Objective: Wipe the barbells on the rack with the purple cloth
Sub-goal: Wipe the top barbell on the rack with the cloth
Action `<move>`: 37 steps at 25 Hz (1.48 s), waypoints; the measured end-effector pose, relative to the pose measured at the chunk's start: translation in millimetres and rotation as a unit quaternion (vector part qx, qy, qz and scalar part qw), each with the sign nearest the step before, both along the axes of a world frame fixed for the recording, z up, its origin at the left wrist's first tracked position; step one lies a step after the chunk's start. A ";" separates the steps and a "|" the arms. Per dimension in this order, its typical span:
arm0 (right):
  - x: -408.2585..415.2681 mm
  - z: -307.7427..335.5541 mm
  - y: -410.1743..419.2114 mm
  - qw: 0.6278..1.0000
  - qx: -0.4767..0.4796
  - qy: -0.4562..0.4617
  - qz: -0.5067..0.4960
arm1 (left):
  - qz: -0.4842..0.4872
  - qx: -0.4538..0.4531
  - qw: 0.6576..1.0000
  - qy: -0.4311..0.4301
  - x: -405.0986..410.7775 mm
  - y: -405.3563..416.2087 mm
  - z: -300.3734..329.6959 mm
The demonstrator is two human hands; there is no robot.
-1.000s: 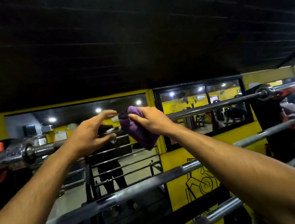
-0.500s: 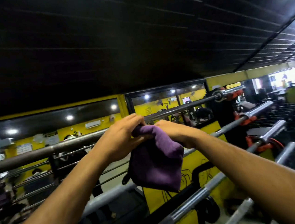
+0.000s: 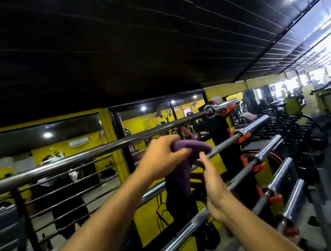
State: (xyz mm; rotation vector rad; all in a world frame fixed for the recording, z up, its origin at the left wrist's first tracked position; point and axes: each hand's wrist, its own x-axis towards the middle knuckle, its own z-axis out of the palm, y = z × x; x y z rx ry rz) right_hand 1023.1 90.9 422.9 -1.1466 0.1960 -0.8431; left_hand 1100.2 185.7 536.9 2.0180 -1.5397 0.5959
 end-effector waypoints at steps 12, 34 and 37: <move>80.3 61.1 -37.9 0.924 0.302 -0.236 -0.004 | 0.051 0.193 0.959 -0.201 38.4 67.0 7.8; 193.8 156.3 33.8 0.963 0.170 -0.146 -0.151 | 0.125 0.197 0.950 -0.207 136.8 308.7 77.6; 188.9 156.7 11.8 0.947 0.212 -0.129 -0.203 | 0.108 0.195 0.959 -0.174 134.2 309.7 81.1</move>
